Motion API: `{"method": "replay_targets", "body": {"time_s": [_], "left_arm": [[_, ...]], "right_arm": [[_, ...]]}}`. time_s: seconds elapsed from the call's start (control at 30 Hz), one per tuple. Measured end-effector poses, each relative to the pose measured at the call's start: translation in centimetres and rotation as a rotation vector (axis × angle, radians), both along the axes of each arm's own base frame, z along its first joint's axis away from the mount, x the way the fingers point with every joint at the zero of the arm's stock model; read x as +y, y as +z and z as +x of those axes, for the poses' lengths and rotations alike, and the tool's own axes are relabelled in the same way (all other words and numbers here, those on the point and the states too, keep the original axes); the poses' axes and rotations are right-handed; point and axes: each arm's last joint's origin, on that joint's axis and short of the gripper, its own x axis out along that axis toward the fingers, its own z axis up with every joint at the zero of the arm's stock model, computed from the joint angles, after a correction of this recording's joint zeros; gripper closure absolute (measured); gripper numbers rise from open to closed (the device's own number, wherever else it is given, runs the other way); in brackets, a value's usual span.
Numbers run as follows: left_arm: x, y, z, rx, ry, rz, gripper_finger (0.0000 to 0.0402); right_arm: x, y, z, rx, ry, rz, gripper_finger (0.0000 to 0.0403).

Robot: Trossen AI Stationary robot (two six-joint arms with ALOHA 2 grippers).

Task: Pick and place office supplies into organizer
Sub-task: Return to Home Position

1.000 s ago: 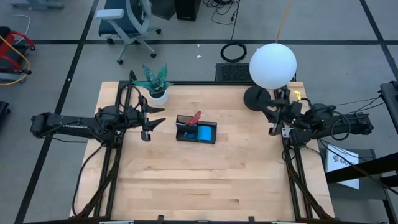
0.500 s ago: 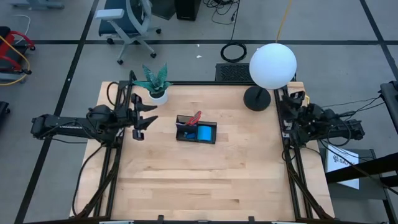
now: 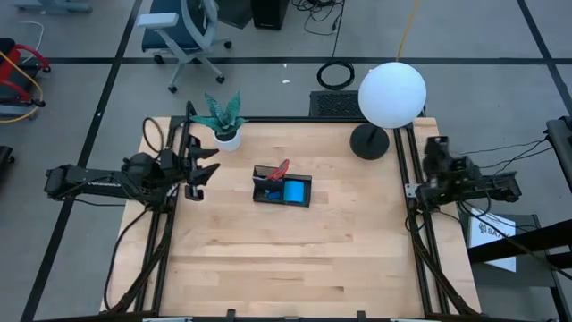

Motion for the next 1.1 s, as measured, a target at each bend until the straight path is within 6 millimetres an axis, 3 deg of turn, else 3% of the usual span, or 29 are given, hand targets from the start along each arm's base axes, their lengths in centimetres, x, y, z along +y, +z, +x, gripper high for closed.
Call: {"method": "replay_targets", "body": {"time_s": [0.07, 0.27, 0.47, 1.1], "left_arm": [[0.0, -0.9, -0.4, -0.076, 0.002, 0.004, 0.0213], [-0.1, -4.5, -3.1, -0.349, 0.031, 0.053, 0.0213], [-0.5, -4.2, -3.3, -0.377, -0.022, 0.129, 0.0213], [-0.3, -4.2, -3.7, -0.377, 0.038, 0.071, 0.0213]], "right_arm": [[-0.1, 0.2, -0.7, -0.078, -0.006, 0.013, 0.0298], [-0.1, 0.2, -0.6, -0.067, -0.003, 0.009, 0.0298], [-0.1, 0.2, -0.6, -0.068, -0.007, 0.015, 0.0298], [-0.2, 0.1, -0.7, -0.06, -0.046, 0.047, 0.0298]]}}
